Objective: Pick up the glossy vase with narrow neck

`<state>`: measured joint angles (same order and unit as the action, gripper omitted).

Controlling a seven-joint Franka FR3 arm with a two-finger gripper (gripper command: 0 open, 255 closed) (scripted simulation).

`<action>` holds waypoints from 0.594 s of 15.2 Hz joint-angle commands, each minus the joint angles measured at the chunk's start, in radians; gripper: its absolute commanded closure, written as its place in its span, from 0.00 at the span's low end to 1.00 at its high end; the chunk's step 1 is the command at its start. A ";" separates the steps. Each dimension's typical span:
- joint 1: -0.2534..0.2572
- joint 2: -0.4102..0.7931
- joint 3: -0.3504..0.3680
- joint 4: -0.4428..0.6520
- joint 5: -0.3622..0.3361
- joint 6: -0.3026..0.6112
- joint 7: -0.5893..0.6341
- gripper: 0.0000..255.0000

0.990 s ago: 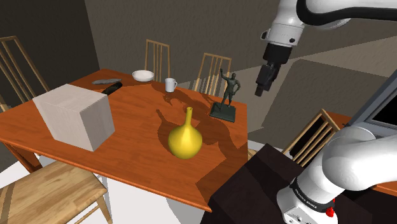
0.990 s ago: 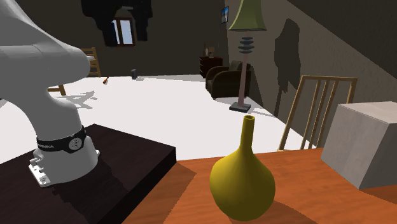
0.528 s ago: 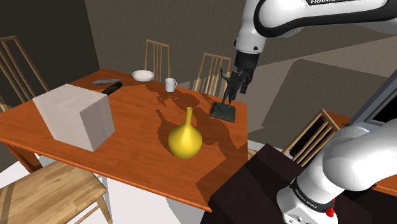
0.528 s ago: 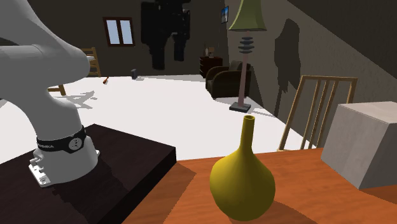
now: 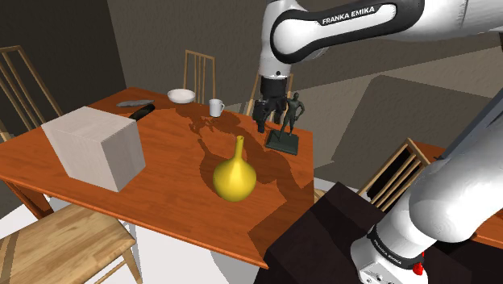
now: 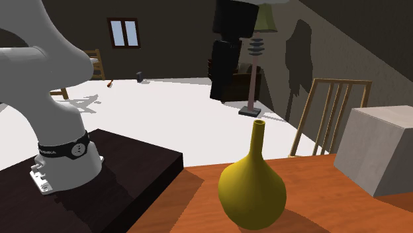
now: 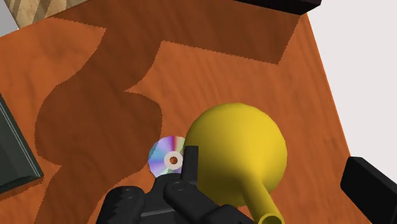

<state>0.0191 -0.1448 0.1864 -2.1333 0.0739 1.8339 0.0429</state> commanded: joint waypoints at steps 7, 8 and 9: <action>0.041 0.346 0.040 0.266 -0.088 0.021 0.115 0.00; 0.045 0.369 0.040 0.287 -0.094 0.019 0.121 0.00; 0.045 0.373 0.039 0.280 -0.095 0.031 0.121 0.00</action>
<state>0.0618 0.2084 0.2255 -1.8642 -0.0159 1.8586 0.1597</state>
